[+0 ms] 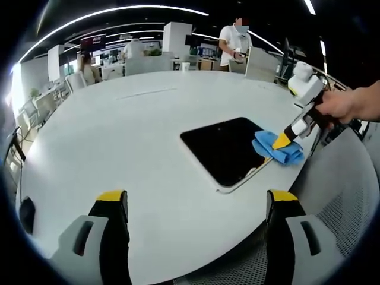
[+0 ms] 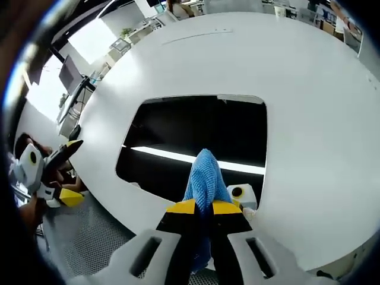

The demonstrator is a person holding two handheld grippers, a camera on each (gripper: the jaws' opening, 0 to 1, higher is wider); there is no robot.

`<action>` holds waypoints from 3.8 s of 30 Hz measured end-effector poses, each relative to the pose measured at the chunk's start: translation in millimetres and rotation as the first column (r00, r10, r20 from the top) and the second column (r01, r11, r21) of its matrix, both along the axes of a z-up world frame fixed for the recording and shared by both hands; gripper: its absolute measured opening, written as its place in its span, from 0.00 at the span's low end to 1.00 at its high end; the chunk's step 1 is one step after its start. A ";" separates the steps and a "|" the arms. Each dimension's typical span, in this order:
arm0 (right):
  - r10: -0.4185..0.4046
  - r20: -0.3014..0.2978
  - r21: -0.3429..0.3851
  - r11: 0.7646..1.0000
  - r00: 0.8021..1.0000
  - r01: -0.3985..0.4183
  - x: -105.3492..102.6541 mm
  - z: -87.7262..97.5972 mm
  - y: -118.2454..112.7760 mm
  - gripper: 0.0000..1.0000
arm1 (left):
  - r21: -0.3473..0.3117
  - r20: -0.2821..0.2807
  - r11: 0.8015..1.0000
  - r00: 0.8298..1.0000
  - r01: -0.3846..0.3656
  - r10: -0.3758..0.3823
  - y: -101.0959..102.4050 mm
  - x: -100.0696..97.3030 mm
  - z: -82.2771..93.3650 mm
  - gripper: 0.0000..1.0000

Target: Wipe the mirror surface with the cleaning cloth until all visible marks leave the cleaned area.

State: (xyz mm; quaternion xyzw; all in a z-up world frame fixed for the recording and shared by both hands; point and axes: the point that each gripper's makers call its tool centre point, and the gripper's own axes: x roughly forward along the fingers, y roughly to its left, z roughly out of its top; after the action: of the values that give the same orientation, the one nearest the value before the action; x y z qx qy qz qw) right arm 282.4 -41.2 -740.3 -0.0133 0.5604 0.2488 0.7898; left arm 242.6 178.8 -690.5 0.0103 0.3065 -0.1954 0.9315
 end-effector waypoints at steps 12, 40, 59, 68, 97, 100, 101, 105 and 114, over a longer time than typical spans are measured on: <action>-0.005 -0.007 0.008 1.000 1.000 0.005 -0.8 1.2 0.0 0.02 | 0.001 -0.005 1.000 1.000 0.012 -0.012 -0.6 -0.4 -1.7 0.95; -0.032 -0.020 0.035 0.999 0.999 0.032 2.3 0.8 -21.8 0.02 | -0.009 -0.001 1.000 1.000 0.008 -0.008 -1.6 -0.4 -0.1 0.95; -0.053 -0.019 0.022 0.998 0.998 0.053 7.1 1.6 -49.6 0.02 | -0.017 0.003 1.000 1.000 -0.003 0.003 -3.1 -0.2 2.0 0.98; -0.061 -0.024 0.023 0.998 0.998 0.061 9.3 0.1 -51.3 0.02 | -0.019 0.001 1.000 1.000 -0.006 0.006 -2.7 -0.2 1.8 0.98; -0.050 -0.004 -0.013 0.999 0.999 0.050 47.6 -0.3 -44.1 0.02 | -0.042 0.001 0.999 1.000 -0.007 0.007 -4.5 0.5 3.3 0.98; -0.045 -0.001 -0.020 0.999 0.999 0.045 51.2 0.2 -43.4 0.02 | -0.043 0.001 0.999 1.000 -0.004 0.004 -4.7 0.3 3.2 0.98; -0.045 -0.001 -0.022 0.999 0.999 0.045 53.8 -0.8 -43.4 0.02 | -0.043 0.001 0.999 1.000 -0.005 0.005 -4.7 0.3 3.1 0.98; -0.045 -0.002 -0.025 0.999 0.999 0.045 58.6 -0.2 -42.9 0.02 | -0.044 -0.001 0.999 1.000 -0.005 0.005 -4.8 0.1 3.0 0.98; -0.044 0.003 -0.032 0.999 0.999 0.044 72.1 -0.2 -40.6 0.02 | -0.049 -0.003 0.999 1.000 -0.004 0.004 -5.6 0.1 2.8 0.98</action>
State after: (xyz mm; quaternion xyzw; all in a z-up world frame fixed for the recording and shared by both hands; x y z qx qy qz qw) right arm 354.5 -81.8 -740.5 -0.0138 0.5638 0.2223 0.7953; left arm 242.7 173.1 -687.7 -0.0133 0.3032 -0.2009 0.9314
